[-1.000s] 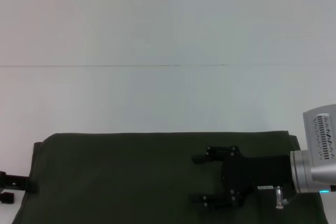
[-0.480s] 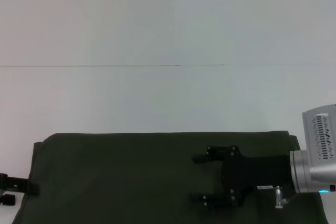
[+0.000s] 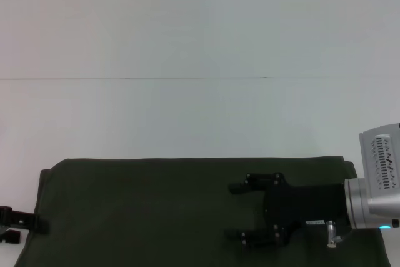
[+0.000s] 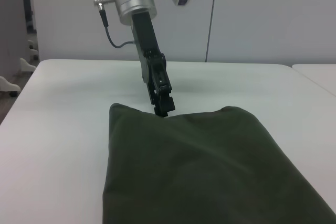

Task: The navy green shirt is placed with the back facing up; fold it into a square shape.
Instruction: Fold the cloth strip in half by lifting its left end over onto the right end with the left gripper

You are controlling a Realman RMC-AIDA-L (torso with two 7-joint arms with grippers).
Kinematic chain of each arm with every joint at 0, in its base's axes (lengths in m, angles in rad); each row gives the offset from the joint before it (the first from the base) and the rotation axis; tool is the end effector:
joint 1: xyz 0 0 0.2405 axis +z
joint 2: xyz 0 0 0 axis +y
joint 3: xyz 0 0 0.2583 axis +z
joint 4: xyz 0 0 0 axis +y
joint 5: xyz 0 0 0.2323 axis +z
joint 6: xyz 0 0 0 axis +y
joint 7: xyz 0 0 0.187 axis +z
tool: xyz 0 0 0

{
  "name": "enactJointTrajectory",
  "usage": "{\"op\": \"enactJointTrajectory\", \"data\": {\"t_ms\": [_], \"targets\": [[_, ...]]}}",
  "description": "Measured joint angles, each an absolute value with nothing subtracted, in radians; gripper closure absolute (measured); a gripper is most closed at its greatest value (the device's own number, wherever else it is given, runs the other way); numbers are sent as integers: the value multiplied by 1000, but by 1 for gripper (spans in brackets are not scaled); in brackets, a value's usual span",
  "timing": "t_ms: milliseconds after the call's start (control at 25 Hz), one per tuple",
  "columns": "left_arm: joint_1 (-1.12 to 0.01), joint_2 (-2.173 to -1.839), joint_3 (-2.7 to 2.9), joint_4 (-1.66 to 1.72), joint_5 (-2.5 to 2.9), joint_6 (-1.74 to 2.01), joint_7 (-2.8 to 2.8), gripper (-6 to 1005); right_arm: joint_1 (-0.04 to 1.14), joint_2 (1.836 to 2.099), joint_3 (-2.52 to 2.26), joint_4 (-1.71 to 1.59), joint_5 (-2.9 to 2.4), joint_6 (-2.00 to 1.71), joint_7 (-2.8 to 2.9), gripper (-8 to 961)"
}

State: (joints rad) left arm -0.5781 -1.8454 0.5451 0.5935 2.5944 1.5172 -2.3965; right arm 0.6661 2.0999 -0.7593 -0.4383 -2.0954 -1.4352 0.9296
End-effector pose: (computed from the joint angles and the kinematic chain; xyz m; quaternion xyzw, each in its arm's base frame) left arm -0.3849 0.3524 0.0461 -0.7190 -0.6797 -0.0138 0.1445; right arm 0.2412 0.3596 -0.1070 -0.9805 0.0131 0.1739 0.0903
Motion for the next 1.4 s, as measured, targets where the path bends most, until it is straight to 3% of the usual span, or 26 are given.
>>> {"op": "enactJointTrajectory", "data": {"t_ms": [1400], "targets": [[-600,-1853,557,565,2585,1513,-2402,161,669,2100,-759,-439,-2095,-1432,930,105]]}}
